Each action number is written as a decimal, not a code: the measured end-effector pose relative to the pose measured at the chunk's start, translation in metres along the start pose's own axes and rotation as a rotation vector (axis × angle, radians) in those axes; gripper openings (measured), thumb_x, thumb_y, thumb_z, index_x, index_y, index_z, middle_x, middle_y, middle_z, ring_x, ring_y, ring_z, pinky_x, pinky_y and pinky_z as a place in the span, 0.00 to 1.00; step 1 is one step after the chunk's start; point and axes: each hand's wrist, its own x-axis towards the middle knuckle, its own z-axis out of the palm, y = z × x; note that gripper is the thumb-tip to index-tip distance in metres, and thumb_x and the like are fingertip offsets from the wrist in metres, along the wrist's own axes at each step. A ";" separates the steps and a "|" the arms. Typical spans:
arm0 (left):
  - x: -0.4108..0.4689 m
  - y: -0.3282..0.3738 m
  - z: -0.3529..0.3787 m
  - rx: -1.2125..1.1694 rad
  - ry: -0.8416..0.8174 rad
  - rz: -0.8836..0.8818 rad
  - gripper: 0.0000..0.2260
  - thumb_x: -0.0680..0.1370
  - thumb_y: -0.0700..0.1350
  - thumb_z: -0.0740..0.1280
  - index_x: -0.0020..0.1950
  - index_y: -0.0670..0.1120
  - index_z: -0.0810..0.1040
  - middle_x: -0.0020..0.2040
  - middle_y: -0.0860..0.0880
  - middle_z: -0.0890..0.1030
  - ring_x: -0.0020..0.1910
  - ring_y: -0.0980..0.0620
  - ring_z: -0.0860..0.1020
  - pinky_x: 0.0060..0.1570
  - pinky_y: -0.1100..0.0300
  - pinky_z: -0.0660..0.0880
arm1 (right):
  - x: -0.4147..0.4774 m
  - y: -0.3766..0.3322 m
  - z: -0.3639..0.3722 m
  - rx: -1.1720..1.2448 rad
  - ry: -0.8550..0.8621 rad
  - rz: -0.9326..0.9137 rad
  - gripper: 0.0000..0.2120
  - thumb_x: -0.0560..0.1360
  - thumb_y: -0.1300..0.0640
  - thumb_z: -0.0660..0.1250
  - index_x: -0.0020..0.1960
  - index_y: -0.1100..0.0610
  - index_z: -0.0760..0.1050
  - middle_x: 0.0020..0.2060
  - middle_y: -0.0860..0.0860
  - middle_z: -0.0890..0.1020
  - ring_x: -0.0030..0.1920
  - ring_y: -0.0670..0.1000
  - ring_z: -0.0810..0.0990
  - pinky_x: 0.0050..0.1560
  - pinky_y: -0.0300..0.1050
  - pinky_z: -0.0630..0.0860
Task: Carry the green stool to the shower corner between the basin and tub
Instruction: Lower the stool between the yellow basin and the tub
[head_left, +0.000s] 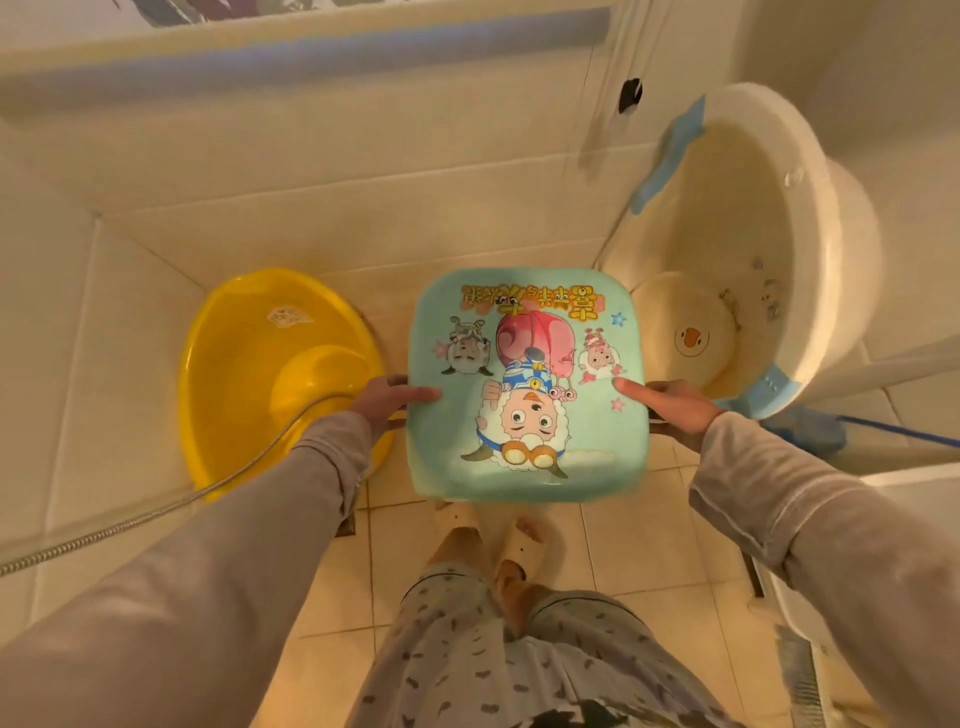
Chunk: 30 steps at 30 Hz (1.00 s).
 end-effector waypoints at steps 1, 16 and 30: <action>0.006 0.005 -0.001 0.005 -0.002 -0.005 0.26 0.70 0.41 0.71 0.66 0.39 0.70 0.64 0.41 0.76 0.64 0.41 0.73 0.66 0.46 0.69 | 0.006 -0.003 -0.001 -0.003 -0.004 0.005 0.24 0.72 0.50 0.66 0.59 0.67 0.74 0.57 0.60 0.80 0.53 0.55 0.78 0.63 0.49 0.72; 0.112 0.104 -0.017 0.052 -0.074 -0.095 0.16 0.71 0.48 0.70 0.57 0.45 0.75 0.51 0.47 0.79 0.53 0.46 0.74 0.56 0.52 0.70 | 0.099 -0.090 -0.013 0.009 0.074 0.116 0.23 0.68 0.41 0.67 0.45 0.63 0.79 0.42 0.55 0.83 0.42 0.53 0.81 0.41 0.41 0.74; 0.184 0.103 0.010 0.088 -0.078 -0.178 0.30 0.69 0.39 0.72 0.69 0.42 0.67 0.66 0.42 0.75 0.66 0.43 0.72 0.60 0.50 0.70 | 0.168 -0.065 -0.039 0.054 -0.020 0.132 0.22 0.72 0.53 0.67 0.62 0.62 0.72 0.52 0.53 0.80 0.53 0.54 0.77 0.57 0.48 0.70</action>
